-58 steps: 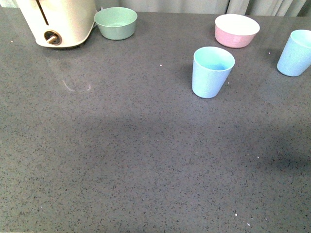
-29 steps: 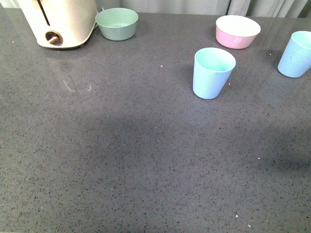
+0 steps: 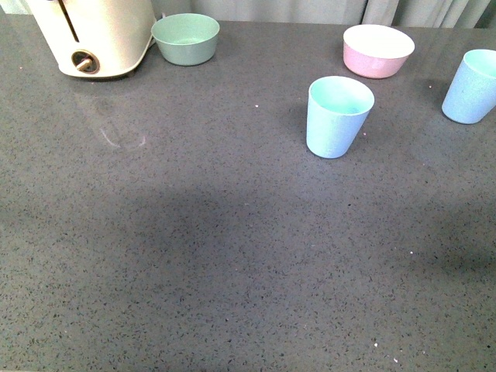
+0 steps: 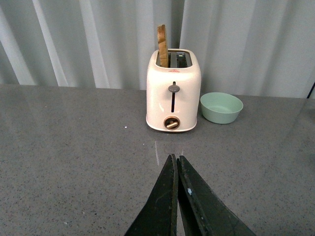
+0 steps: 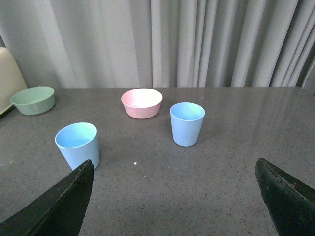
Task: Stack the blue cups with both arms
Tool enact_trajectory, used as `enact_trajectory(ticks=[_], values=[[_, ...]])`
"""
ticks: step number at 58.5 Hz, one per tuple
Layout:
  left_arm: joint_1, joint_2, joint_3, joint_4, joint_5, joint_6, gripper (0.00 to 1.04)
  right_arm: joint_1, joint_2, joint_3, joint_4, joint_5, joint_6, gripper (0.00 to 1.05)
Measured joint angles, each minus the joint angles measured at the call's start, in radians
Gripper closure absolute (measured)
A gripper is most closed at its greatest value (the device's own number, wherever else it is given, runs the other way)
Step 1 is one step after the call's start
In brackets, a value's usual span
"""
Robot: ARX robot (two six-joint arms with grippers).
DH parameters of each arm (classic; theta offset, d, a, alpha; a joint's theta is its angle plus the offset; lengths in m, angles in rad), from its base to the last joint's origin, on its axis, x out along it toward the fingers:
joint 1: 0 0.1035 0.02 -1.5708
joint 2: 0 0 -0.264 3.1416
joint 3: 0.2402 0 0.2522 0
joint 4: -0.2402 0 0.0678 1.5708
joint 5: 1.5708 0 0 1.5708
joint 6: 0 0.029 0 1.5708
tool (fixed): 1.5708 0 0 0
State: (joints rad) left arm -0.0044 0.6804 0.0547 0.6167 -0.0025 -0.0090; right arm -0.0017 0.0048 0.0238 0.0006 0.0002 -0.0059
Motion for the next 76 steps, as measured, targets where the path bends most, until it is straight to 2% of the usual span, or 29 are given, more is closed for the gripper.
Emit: enact_trajectory(ticks=[5, 41, 73, 76], values=[[0.000, -0.019, -0.037, 0.028, 0.002, 0.000, 1.03, 0.000, 0.000, 0.000, 0.000, 0.000, 0.000, 0.09], [0.001, -0.353, -0.040, -0.289, 0.002, 0.001, 1.03, 0.000, 0.000, 0.000, 0.000, 0.000, 0.000, 0.09], [0.001, -0.501, -0.040, -0.438, 0.003, 0.001, 1.03, 0.000, 0.000, 0.000, 0.000, 0.000, 0.000, 0.09], [0.001, -0.551, -0.040, -0.505, 0.002, 0.002, 1.03, 0.000, 0.000, 0.000, 0.000, -0.001, 0.000, 0.09]])
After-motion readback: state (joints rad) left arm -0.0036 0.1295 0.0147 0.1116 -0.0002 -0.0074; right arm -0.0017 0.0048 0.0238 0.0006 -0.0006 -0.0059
